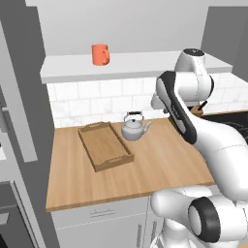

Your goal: Pick the kettle from the counter and place it on the tray. Then pick the mug from the cabinet and place it on the tray. Then close the cabinet doors.

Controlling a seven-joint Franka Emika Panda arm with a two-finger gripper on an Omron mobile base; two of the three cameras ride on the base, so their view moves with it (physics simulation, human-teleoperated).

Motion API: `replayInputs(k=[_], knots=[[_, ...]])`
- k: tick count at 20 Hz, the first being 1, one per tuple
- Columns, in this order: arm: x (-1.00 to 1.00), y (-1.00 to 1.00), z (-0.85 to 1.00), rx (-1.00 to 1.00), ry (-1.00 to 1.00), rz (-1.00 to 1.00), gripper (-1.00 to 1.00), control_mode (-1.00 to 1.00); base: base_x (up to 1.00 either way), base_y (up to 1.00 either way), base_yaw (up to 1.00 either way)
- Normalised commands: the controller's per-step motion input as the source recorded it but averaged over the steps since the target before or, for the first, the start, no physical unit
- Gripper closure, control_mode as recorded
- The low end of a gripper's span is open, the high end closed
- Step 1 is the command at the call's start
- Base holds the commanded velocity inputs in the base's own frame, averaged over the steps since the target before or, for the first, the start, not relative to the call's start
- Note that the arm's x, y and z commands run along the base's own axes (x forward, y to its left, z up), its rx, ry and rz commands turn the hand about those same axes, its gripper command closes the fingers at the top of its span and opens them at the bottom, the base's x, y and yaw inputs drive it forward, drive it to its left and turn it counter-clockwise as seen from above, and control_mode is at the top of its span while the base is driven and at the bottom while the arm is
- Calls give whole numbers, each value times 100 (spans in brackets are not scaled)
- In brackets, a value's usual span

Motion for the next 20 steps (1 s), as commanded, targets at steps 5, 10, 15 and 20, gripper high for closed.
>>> replayInputs(k=[5, 10, 15, 20], knots=[[0, 26, 0, 0, -12, -13, -100, -100, 0, 0, 0], [0, 24, -6, 0, -21, -39, -100, -100, 0, 0, 0], [5, 6, -10, 0, -7, -19, -100, -100, 0, 0, 0], [9, 6, -23, -2, -8, -3, -100, -100, 0, 0, 0]])
